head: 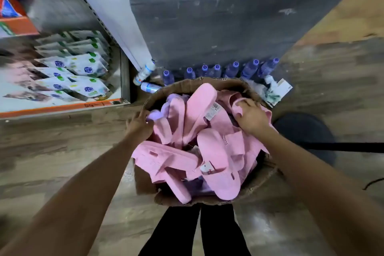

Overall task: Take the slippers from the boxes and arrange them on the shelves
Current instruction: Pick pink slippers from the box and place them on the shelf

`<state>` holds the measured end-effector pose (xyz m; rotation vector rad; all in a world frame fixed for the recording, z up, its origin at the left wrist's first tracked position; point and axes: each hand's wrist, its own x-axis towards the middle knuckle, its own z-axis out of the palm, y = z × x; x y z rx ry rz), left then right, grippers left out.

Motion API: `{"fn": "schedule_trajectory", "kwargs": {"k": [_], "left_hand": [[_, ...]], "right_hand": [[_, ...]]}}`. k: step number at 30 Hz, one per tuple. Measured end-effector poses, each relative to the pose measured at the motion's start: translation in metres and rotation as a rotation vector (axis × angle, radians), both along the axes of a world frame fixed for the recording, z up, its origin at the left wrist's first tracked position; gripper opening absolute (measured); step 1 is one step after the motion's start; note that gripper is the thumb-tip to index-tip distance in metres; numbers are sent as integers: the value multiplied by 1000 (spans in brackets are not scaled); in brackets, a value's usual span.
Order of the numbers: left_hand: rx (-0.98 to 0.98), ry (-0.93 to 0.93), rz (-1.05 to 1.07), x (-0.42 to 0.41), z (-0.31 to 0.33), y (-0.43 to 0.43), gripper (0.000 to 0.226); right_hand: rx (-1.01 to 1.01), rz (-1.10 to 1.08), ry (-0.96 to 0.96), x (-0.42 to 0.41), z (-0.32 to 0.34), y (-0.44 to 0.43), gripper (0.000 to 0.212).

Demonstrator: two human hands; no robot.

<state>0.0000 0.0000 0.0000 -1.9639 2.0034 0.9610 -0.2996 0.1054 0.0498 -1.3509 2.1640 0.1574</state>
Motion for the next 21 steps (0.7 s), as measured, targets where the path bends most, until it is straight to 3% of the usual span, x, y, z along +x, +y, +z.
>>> {"fn": "schedule_trajectory", "kwargs": {"k": [6,11,13,16,18,21], "left_hand": [[8,0,161,10,-45,-2,41],[192,-193,303,41,-92,6,76],[256,-215,312,41,-97,8,82],[277,-213,313,29,-87,11,88],[287,-219,301,29,-92,12,88],[305,-169,325,44,-116,-1,78]], "right_hand": [[35,-168,68,-25,-26,-16,53],[272,-500,-102,-17,-50,-5,80],[288,-400,-55,-3,-65,7,82],[261,-109,169,0,-65,9,71],[155,-96,177,-8,-57,2,53],[-16,-190,139,-31,-57,-7,44]]}}
